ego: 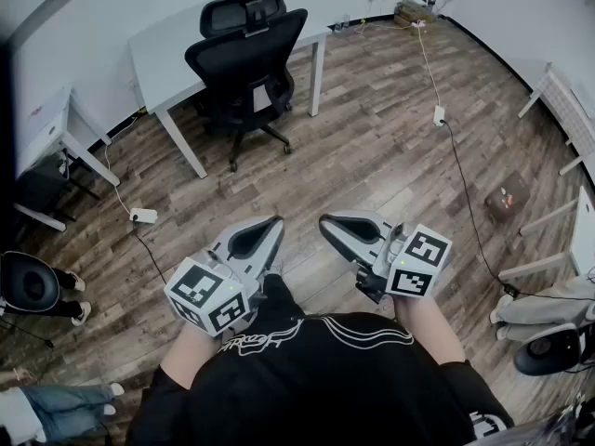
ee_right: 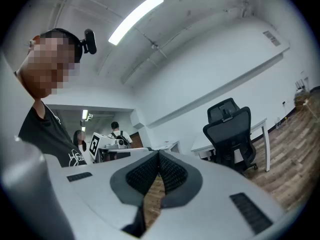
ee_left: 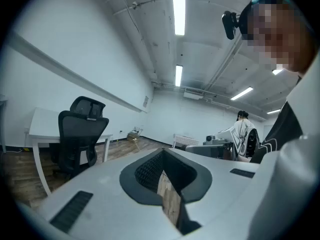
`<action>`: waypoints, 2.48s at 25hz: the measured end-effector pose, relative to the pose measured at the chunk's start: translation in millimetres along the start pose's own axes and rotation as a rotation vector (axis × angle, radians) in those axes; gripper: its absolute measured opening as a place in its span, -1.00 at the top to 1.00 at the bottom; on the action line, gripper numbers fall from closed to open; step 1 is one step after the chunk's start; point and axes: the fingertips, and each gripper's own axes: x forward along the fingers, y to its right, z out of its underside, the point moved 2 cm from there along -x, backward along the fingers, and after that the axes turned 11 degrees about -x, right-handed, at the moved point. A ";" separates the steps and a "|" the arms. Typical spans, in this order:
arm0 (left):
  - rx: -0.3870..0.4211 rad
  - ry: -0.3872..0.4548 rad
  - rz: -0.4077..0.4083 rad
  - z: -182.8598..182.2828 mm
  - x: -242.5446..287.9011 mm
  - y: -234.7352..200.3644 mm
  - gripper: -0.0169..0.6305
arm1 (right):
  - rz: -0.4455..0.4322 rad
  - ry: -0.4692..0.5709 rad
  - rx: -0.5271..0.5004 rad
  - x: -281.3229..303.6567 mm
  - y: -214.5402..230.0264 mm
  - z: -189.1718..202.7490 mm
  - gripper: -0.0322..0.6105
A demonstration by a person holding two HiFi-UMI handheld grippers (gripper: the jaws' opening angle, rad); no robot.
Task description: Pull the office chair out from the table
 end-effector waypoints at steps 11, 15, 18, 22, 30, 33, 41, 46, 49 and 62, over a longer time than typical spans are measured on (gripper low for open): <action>0.014 -0.018 0.003 0.5 -3.1 -5.8 0.93 | 0.011 0.012 0.011 5.8 4.3 -0.2 0.79; 0.013 -0.019 0.009 -5.2 2.6 -13.5 0.93 | 0.011 0.004 -0.026 13.2 9.8 -4.3 0.79; 0.006 -0.023 0.014 -8.4 12.5 -27.5 0.93 | 0.025 -0.005 -0.026 21.1 23.8 -2.4 0.79; -0.027 -0.055 0.013 -10.4 33.7 -57.7 0.93 | 0.058 -0.025 0.000 34.4 54.9 6.2 0.79; -0.023 -0.123 0.019 -26.8 87.1 -133.4 0.93 | 0.075 -0.026 0.075 83.4 135.7 17.5 0.79; -0.002 -0.133 0.004 -47.0 104.5 -174.5 0.93 | 0.079 -0.030 0.093 116.5 174.0 14.3 0.79; 0.016 -0.138 -0.044 -104.5 130.7 -288.3 0.92 | 0.095 -0.075 0.113 210.9 259.9 -5.0 0.79; 0.027 -0.129 -0.036 -129.2 144.8 -326.3 0.92 | 0.104 -0.069 0.092 247.1 287.6 -22.7 0.79; 0.046 -0.132 -0.040 -133.2 154.7 -337.5 0.92 | 0.098 -0.073 0.069 256.4 300.6 -28.1 0.79; 0.036 -0.087 -0.197 -170.1 240.7 -385.5 0.92 | 0.025 -0.072 0.110 260.4 431.0 -53.4 0.79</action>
